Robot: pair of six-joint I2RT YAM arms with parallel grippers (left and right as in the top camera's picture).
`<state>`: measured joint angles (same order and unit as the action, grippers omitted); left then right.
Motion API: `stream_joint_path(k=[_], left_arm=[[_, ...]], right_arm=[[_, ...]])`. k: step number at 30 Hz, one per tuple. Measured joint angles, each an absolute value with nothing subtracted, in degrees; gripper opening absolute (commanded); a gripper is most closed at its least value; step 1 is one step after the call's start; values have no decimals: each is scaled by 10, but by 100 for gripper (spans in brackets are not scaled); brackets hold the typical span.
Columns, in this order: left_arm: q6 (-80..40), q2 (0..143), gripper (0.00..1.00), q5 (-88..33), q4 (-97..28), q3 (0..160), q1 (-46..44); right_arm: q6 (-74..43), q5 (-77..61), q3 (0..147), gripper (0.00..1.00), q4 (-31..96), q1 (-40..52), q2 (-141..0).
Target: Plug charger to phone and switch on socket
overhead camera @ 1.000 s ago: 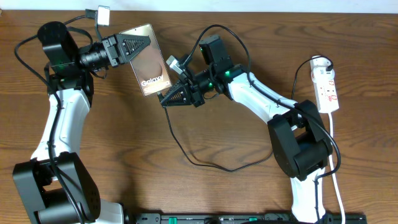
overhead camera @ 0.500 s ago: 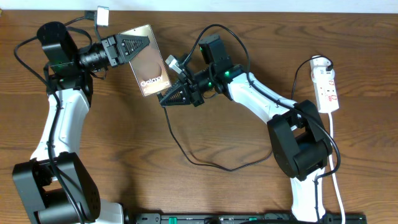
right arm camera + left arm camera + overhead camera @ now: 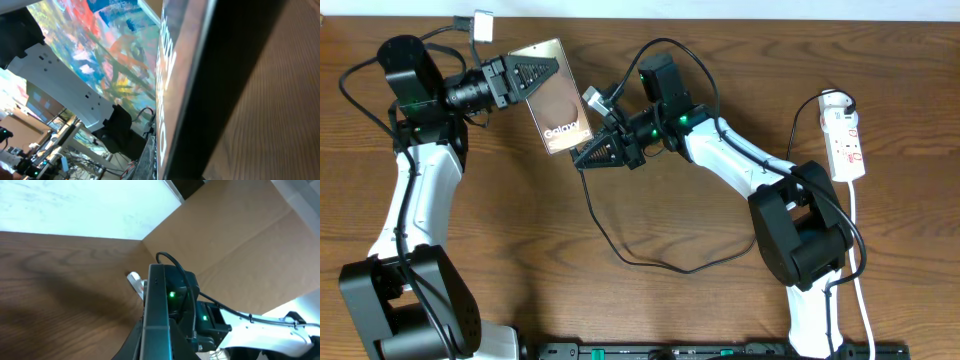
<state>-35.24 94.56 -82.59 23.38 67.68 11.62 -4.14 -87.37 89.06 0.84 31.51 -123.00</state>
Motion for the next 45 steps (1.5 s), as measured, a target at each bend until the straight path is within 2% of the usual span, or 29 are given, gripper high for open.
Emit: stream_joint_path(k=[17, 19, 20, 21, 22, 23, 24, 35, 45], left_arm=[[-321, 945, 7, -835, 240, 680, 120], [-321, 945, 7, -835, 240, 680, 120], [-321, 945, 8, -835, 240, 680, 120], [-320, 945, 7, -835, 240, 680, 120], [-319, 945, 7, -836, 240, 680, 120], [-313, 945, 7, -838, 238, 680, 120], [-312, 946, 7, -842, 234, 680, 120], [-311, 946, 7, -866, 218, 677, 135], [-281, 946, 8, -740, 10, 673, 266]], right_arm=[[-144, -866, 881, 1, -88, 309, -1234], [-147, -866, 881, 6, -88, 309, -1234], [-148, -866, 881, 30, -89, 309, -1234], [-150, -866, 881, 45, -89, 309, -1234], [-153, -865, 881, 64, -90, 308, -1234], [-153, -868, 881, 92, -94, 306, -1234], [-154, -864, 882, 99, -99, 305, -1234], [-154, -852, 888, 99, -103, 301, -1234], [-154, -842, 888, 99, -101, 283, -1234]])
